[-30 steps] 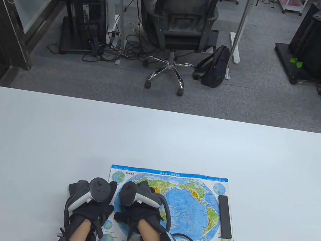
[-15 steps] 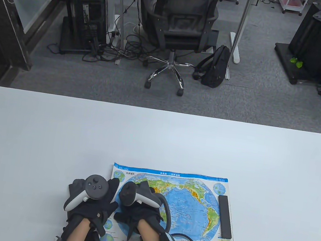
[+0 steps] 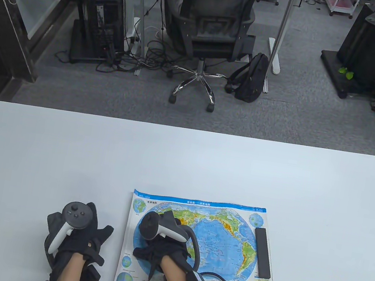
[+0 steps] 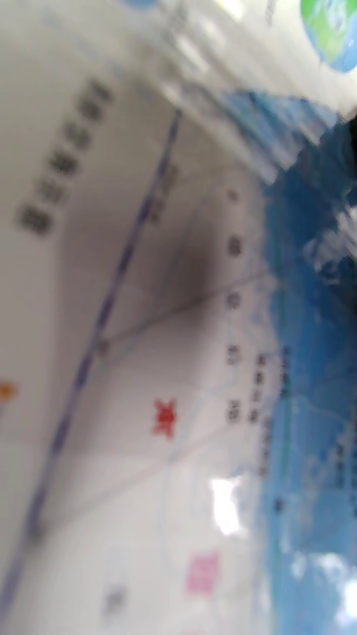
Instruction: Unroll map and secure with paperweights
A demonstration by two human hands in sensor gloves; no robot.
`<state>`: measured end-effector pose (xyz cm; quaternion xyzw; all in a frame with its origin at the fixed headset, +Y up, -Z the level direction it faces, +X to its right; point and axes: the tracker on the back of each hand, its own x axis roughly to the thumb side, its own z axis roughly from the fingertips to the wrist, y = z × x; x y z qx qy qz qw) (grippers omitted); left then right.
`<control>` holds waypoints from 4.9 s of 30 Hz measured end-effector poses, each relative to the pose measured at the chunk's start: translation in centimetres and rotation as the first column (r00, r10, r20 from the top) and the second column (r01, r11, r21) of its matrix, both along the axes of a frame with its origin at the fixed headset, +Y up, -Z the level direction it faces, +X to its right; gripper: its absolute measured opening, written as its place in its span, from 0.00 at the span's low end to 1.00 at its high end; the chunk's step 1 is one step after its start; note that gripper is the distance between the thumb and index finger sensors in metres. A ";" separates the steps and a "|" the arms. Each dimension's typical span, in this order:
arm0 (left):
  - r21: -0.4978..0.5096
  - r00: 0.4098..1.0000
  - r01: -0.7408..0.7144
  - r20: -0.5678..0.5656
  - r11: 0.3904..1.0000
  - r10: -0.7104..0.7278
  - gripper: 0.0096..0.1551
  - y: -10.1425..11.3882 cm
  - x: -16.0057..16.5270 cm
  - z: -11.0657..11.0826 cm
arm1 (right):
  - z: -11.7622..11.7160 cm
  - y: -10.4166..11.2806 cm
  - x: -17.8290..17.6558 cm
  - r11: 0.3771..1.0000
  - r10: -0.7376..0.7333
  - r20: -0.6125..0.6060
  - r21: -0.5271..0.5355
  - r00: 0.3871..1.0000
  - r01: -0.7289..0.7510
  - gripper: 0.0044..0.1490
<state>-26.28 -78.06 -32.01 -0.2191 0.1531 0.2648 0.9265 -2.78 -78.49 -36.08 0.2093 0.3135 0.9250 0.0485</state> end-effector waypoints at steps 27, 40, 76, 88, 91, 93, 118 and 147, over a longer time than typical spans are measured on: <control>-0.006 0.932 0.361 0.034 0.933 -0.360 0.40 1.4 0.8 -0.3 | -0.1 0.1 0.0 1.000 0.010 0.000 -0.010 1.000 -0.010 0.45; 0.177 0.966 0.258 -0.038 0.950 -0.255 0.40 2.2 -0.9 0.0 | -0.1 0.1 0.0 1.000 0.010 0.000 -0.016 1.000 -0.010 0.45; 0.264 0.952 0.232 0.136 0.936 -0.274 0.37 1.9 9.7 -2.1 | 0.0 0.0 0.0 0.999 -0.004 0.002 -0.036 1.000 0.004 0.45; 0.256 0.919 0.303 0.174 0.918 -0.353 0.36 1.8 10.2 -2.1 | -0.2 0.1 0.3 0.997 -0.026 -0.001 -0.069 1.000 0.026 0.47; 0.251 0.881 0.364 0.219 0.897 -0.419 0.35 1.9 10.9 -2.2 | -0.3 0.4 0.9 0.998 -0.051 -0.009 -0.048 0.999 0.050 0.46; 0.234 0.849 0.420 0.241 0.877 -0.471 0.35 2.0 11.5 -2.5 | -0.4 0.9 1.6 0.998 -0.067 -0.022 -0.002 0.997 0.067 0.46; 0.425 0.900 -0.293 0.424 0.856 0.097 0.42 15.7 13.7 1.2 | 4.4 16.2 17.9 0.736 -0.652 0.000 0.238 0.758 0.633 0.47; 0.479 0.716 -0.616 0.671 0.625 0.192 0.52 6.1 17.6 5.3 | 8.5 6.3 22.7 0.602 -0.780 0.007 0.280 0.626 0.748 0.54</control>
